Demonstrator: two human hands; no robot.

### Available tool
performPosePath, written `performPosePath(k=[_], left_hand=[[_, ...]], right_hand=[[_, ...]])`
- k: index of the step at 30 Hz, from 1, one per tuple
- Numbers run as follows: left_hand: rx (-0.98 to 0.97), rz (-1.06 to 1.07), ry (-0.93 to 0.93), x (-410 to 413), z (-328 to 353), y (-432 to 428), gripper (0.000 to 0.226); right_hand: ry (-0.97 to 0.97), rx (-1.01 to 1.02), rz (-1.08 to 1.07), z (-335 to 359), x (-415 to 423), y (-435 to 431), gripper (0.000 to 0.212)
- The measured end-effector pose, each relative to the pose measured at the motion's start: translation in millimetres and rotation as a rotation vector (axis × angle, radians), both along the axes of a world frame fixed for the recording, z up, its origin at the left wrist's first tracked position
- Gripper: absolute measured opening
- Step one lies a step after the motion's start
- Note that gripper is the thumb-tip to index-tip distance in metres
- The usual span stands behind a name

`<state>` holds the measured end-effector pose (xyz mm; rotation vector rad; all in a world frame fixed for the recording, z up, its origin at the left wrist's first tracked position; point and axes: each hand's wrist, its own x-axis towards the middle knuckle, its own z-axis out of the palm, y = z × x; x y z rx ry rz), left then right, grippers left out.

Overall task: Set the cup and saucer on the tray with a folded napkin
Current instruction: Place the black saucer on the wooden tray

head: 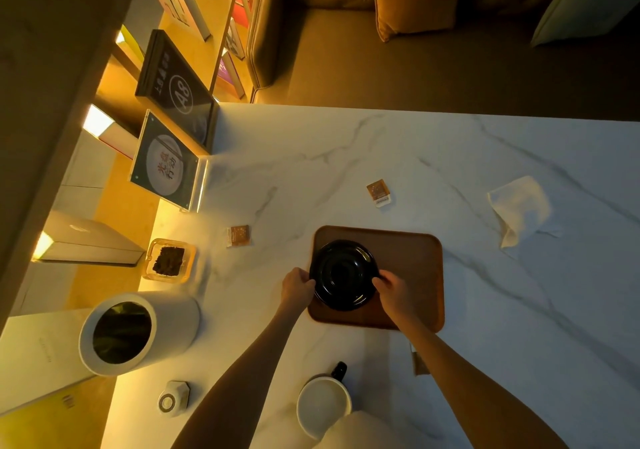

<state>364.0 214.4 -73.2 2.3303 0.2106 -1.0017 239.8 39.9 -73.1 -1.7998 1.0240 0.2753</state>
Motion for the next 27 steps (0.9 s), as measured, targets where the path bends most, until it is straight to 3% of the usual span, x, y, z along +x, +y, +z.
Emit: performPosePath(k=[10,17,27], left_hand=[[-0.062,0.045,0.032,-6.6,5.6,4.5,0.018],[-0.144,0.093,0.107,-27.9,30.6,32.3,0.041],[-0.267,0.159,0.184,-88.4,71.0,112.2,0.027]], right_hand=[[0.051,0.068,0.033,9.5,0.9,-3.6,0.035],[0.115,0.186,-0.047,29.4,-31.5,12.4,0.039],[0.103,0.127,-0.057,59.6,-118.2,65.8,0.030]])
